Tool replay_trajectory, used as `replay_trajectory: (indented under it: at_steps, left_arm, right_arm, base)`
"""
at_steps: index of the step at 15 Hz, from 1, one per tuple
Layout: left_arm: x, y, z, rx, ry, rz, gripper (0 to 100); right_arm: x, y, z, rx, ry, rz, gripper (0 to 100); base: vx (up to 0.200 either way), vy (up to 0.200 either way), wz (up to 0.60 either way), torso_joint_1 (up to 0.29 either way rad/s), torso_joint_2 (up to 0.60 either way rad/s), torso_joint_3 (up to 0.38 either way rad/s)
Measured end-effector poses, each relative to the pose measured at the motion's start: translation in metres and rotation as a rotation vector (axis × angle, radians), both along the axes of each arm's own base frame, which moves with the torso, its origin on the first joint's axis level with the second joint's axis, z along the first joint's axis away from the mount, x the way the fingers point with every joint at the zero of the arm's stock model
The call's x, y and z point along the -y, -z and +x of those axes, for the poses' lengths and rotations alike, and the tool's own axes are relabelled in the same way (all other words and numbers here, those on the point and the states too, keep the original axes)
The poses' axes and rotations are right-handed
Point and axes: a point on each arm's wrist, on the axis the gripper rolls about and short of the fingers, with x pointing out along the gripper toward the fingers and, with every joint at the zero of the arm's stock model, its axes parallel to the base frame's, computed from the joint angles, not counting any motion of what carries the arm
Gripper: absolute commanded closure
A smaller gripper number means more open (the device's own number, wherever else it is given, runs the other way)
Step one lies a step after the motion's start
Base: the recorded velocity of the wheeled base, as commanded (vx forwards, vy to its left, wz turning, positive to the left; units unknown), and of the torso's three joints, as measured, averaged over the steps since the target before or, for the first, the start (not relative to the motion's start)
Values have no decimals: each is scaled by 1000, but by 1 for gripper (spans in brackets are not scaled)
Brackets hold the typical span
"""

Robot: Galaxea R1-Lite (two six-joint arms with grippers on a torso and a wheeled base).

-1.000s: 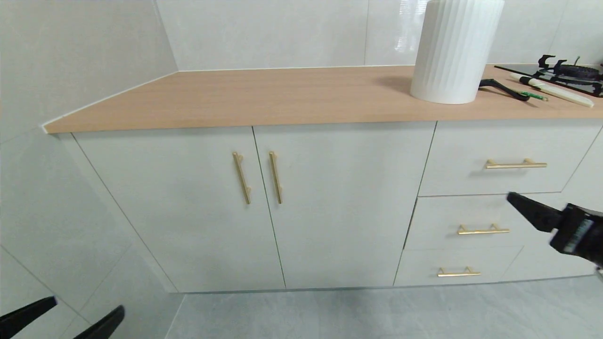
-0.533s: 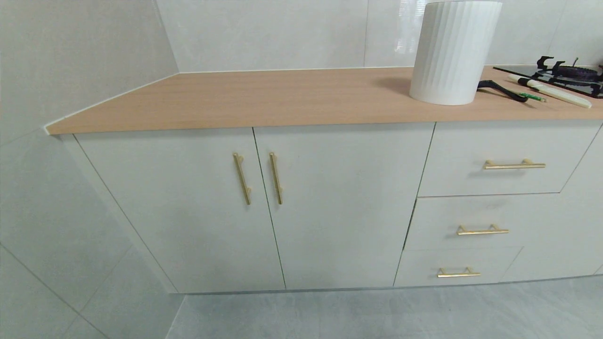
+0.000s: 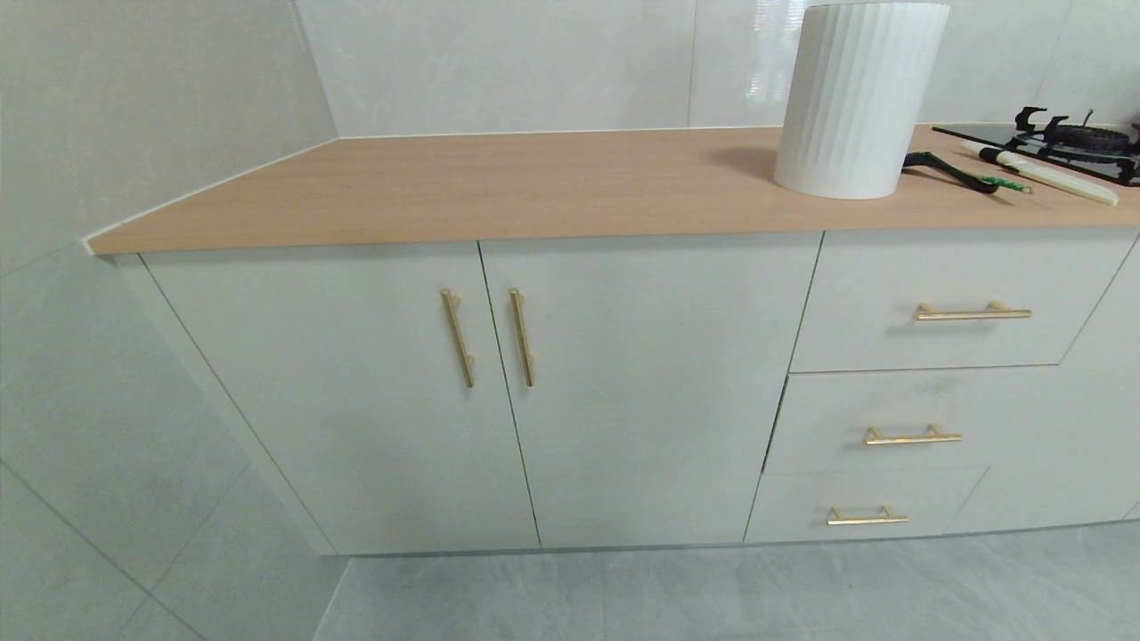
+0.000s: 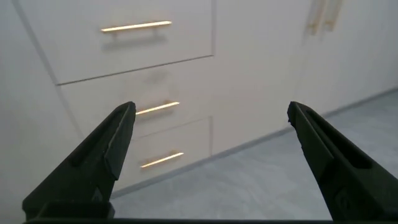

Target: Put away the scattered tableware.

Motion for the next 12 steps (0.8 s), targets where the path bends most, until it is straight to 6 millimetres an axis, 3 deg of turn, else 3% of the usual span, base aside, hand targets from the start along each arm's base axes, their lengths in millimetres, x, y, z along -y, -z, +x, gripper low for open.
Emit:
replay_trajectory:
  at_steps: [2,6,8,12]
  left_arm:
    - [0,1,0,7,17,-12,0]
    - [3,1,1,11,130,-37,0]
    - [5,1,2,25,227,-47,0]
    - [6,3,7,115,256,-39,0]
  right_arm:
    - [-1,11,-2,-41,-19,26,0]
    - [-10,19,-2,-84,-396,45,0]
    - [-10,20,-2,-94,-420,12,0]
    - [-10,20,-2,-93,-421,10,0]
  base:
    - [0,0,0,0,0,0]
    - [0,0,0,0,0,0]
    - [0,0,0,0,0,0]
    - [0,0,0,0,0,0]
